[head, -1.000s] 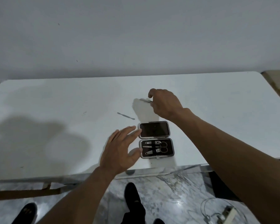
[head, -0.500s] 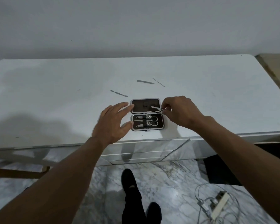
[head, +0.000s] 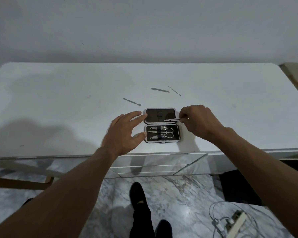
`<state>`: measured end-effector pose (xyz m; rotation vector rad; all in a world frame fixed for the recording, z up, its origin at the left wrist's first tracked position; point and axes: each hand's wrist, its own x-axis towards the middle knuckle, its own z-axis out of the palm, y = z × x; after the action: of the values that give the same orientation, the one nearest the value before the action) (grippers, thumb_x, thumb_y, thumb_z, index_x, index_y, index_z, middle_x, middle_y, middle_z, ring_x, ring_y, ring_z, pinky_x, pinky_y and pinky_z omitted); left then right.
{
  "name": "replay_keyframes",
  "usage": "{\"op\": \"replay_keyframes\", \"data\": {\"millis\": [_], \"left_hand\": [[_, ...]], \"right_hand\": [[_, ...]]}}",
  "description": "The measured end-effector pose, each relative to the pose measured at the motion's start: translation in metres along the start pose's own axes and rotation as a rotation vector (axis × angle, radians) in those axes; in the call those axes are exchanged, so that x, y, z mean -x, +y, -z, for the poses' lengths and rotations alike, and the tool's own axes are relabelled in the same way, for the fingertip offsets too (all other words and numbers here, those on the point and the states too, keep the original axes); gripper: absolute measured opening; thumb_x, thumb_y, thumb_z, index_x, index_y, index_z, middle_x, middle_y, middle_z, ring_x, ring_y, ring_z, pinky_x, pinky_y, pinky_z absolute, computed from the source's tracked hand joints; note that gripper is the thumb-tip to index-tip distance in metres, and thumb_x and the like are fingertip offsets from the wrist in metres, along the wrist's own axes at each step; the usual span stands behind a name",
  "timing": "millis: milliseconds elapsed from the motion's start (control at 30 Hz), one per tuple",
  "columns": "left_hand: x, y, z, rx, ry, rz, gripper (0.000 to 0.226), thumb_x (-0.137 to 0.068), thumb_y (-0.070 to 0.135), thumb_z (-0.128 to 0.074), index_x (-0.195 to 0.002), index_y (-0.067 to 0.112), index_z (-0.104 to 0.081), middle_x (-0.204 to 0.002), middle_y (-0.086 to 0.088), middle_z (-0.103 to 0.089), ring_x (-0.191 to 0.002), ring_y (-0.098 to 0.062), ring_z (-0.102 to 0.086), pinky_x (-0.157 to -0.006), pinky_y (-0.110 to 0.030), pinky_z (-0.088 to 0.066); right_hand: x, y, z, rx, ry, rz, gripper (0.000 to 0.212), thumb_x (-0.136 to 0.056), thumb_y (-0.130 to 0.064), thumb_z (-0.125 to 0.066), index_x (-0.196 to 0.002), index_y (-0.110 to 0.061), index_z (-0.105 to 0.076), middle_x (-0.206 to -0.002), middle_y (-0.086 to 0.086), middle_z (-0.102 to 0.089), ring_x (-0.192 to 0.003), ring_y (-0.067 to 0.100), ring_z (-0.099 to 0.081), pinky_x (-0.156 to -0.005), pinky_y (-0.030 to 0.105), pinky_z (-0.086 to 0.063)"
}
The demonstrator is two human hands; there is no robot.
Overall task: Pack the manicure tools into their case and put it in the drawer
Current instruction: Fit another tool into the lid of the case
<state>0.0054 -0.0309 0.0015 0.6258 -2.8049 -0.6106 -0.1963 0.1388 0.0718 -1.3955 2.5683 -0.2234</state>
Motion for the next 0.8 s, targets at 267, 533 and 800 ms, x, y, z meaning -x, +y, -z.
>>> {"op": "replay_keyframes", "data": {"millis": [267, 533, 800], "left_hand": [[0.000, -0.002, 0.000, -0.002, -0.014, -0.004, 0.063, -0.086, 0.055, -0.047, -0.146, 0.039, -0.037, -0.151, 0.012, -0.039, -0.139, -0.007, -0.032, -0.118, -0.034, -0.016], [0.000, 0.000, 0.001, 0.005, -0.006, -0.002, 0.063, -0.085, 0.056, -0.047, -0.145, 0.039, -0.039, -0.150, 0.013, -0.041, -0.139, -0.006, -0.033, -0.116, -0.032, -0.015], [-0.001, 0.000, 0.000, -0.005, -0.007, 0.000, 0.064, -0.084, 0.056, -0.044, -0.145, 0.039, -0.038, -0.150, 0.013, -0.040, -0.138, -0.007, -0.033, -0.116, -0.034, -0.016]], "right_hand": [[-0.008, -0.006, 0.003, 0.038, 0.043, -0.050, 0.016, -0.091, -0.020, -0.053, -0.096, -0.022, -0.068, -0.098, 0.004, -0.072, -0.089, 0.034, -0.062, -0.074, 0.036, -0.051], [-0.016, -0.013, 0.004, 0.011, 0.020, -0.032, 0.017, -0.090, -0.022, -0.054, -0.098, -0.023, -0.068, -0.100, 0.004, -0.072, -0.091, 0.033, -0.063, -0.074, 0.036, -0.051], [-0.025, -0.021, -0.002, -0.028, -0.012, 0.057, 0.019, -0.089, -0.011, -0.051, -0.096, -0.010, -0.069, -0.098, 0.011, -0.066, -0.091, 0.031, -0.059, -0.074, 0.033, -0.041]]}}
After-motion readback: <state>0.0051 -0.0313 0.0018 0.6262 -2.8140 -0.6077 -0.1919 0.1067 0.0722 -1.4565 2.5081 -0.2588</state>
